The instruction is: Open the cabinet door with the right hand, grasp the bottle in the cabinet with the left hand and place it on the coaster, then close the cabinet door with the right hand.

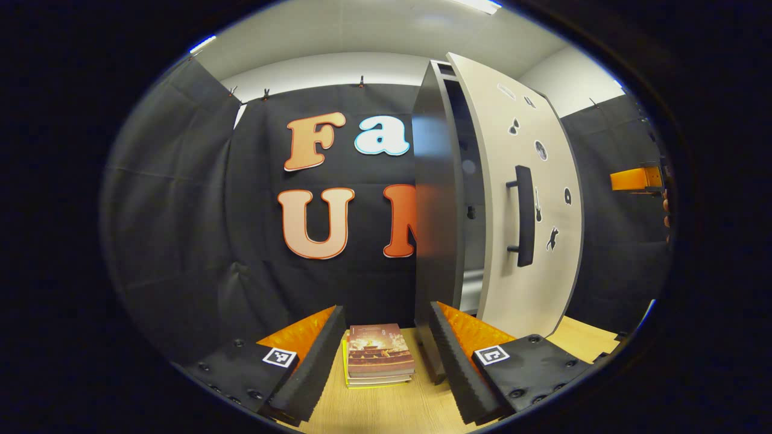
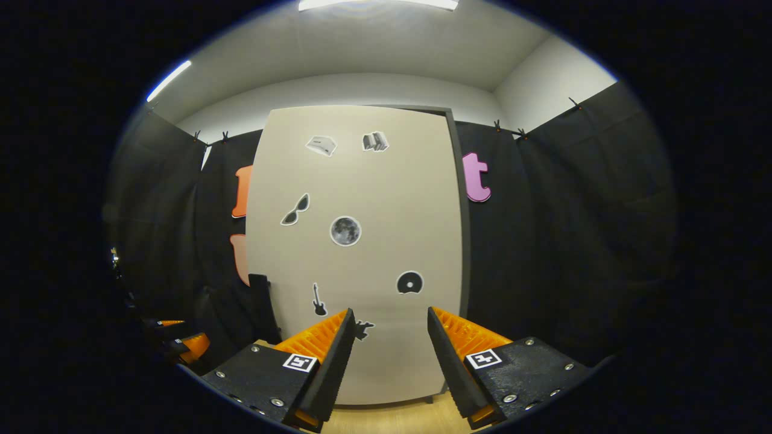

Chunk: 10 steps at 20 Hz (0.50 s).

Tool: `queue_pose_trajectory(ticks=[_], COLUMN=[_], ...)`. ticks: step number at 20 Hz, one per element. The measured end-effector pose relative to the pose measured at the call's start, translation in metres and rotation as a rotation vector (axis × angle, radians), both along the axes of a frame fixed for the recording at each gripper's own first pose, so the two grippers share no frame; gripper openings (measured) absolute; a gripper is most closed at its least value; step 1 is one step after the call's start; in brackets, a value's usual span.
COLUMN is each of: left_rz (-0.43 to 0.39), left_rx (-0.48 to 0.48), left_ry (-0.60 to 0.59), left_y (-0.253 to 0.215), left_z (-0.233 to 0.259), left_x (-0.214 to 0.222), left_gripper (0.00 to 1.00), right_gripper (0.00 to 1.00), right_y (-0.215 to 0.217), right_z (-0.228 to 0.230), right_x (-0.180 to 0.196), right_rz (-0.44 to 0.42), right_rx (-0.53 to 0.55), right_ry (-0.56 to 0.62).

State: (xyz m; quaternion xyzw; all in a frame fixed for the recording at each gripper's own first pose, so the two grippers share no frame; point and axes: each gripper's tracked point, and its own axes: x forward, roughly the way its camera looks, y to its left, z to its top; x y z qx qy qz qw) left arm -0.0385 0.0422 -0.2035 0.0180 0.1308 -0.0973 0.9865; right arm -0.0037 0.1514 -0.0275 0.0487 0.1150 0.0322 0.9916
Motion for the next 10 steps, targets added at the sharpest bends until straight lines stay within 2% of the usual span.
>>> queue_pose_trajectory(ticks=[3,5,7,10], left_rz=[-0.008,-0.017,0.04,0.123], left_rx=[0.063,-0.043,-0.124,-0.105], left_ry=[-0.062,-0.042,-0.019,-0.087], left_y=[-0.008,-0.027,-0.026,-0.01], left_z=[0.04,0.057,0.079,0.134], left_x=[0.002,0.002,0.005,0.011], left_gripper=[0.9,0.92,0.91,0.94], right_gripper=[0.76,0.77,0.78,0.8], right_y=[-0.043,-0.067,-0.084,-0.11], right_z=[0.025,0.043,0.051,0.065], right_x=[-0.014,-0.02,-0.022,-0.025], right_rz=[-0.038,-0.041,-0.043,-0.03], right_rx=[-0.069,-0.09,-0.083,-0.088], right_ry=[-0.03,-0.063,-0.066,-0.07])
